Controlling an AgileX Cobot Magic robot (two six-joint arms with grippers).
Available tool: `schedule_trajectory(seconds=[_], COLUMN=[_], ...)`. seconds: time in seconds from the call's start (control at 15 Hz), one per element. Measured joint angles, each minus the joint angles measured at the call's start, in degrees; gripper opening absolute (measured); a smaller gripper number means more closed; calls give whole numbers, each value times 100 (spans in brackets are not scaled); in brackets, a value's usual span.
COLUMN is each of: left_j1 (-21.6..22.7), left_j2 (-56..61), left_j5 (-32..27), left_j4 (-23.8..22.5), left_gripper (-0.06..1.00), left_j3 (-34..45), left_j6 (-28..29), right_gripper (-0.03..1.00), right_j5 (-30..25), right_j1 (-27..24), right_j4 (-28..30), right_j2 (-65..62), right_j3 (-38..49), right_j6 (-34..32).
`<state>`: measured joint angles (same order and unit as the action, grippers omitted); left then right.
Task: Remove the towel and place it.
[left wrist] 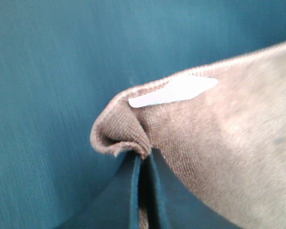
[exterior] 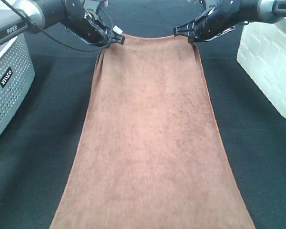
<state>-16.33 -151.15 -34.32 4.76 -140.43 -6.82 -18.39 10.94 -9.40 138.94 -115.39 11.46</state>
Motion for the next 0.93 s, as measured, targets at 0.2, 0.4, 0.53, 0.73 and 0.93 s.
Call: schedule_trajectory(seconds=[0.2,0.4,0.53,0.73,0.93], left_j1=[0,0,0,0,0], left_j2=[-138,-372,-487,-630,-825], left_j5=[441,745,974,1140,1467], left_j4=[-6,-17,-17,-23,-17], left_gripper=[1,1,1,1,1], left_j3=[-6,-6,-6,-6,-6], left_j6=[-109,-132,-132,-132,-132], right_gripper=[0,0,0,0,0], right_j5=[52,206,344,487,510], right_j1=[0,0,0,-23,-115], right_j4=[-6,-11,-23,-92,-143], right_j2=[321,498,722,900,1117], right_j3=[-332,-435,-453,-453,-647], right_j6=[0,0,0,0,0])
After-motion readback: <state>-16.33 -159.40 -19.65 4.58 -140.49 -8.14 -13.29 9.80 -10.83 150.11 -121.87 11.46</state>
